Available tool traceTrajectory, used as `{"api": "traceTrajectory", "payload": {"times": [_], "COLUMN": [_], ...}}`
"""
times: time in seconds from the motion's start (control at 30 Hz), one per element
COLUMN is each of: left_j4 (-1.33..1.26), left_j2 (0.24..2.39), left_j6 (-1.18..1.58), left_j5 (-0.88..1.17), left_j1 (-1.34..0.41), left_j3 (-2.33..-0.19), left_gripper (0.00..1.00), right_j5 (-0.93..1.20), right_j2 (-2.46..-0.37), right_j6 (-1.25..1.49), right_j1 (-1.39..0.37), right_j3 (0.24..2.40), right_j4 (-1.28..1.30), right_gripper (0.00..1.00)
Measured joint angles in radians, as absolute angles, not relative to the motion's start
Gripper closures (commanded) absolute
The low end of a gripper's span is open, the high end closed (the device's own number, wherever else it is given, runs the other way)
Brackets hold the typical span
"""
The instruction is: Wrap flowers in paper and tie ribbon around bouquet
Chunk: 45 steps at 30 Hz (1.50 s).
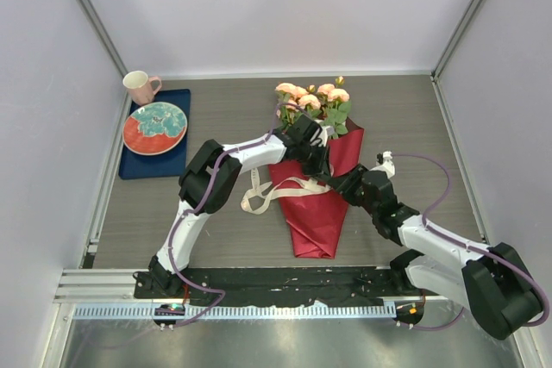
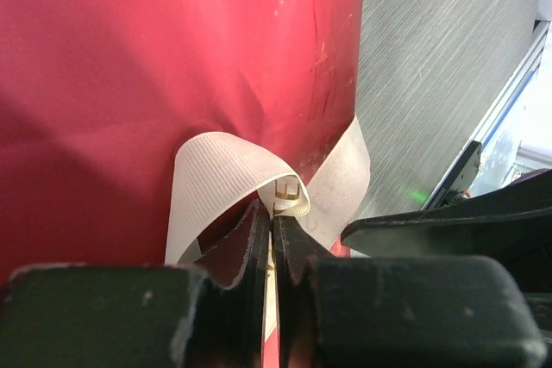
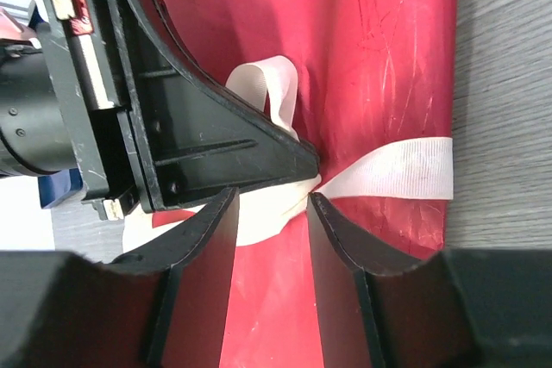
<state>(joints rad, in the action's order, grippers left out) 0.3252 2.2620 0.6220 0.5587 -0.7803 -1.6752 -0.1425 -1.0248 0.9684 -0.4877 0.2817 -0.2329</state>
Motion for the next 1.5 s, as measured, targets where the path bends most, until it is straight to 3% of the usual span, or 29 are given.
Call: {"api": "traceTrajectory", "payload": {"times": [0.1, 0.27, 0.5, 0.77, 1.27, 1.37, 1.5], "left_j4": [0.340, 0.356, 0.363, 0.376, 0.374, 0.374, 0.374], "left_j2": [2.262, 2.263, 2.263, 2.264, 2.264, 2.264, 2.264], "left_j6": [0.616, 0.613, 0.613, 0.613, 0.621, 0.622, 0.624], "left_j5": [0.564, 0.569, 0.566, 0.564, 0.565, 0.566, 0.568], "left_j1": [-0.781, -0.781, -0.781, -0.781, -0.781, -0.781, -0.781], "left_j3": [-1.676, -1.679, -1.683, -1.694, -1.695, -1.695, -1.695], "left_gripper": [0.81, 0.79, 0.94, 0.97, 0.97, 0.97, 0.96], "right_j5": [-0.142, -0.139, -0.131, -0.154, -0.151, -0.149, -0.142], "right_j2": [-1.019, -1.029, -1.019, -0.862, -0.998, -1.055, -1.097], "right_j6": [0.965, 0.968, 1.019, 1.059, 1.177, 1.184, 1.176], "right_j1": [-0.485, -0.481, -0.480, -0.480, -0.460, -0.450, -0.443], "right_j3": [0.271, 0.273, 0.277, 0.276, 0.212, 0.211, 0.211], "right_j4": [-0.261, -0.254, -0.157, -0.068, -0.128, -0.182, -0.229], "right_gripper": [0.58, 0.57, 0.51, 0.49, 0.61, 0.67, 0.87]}}
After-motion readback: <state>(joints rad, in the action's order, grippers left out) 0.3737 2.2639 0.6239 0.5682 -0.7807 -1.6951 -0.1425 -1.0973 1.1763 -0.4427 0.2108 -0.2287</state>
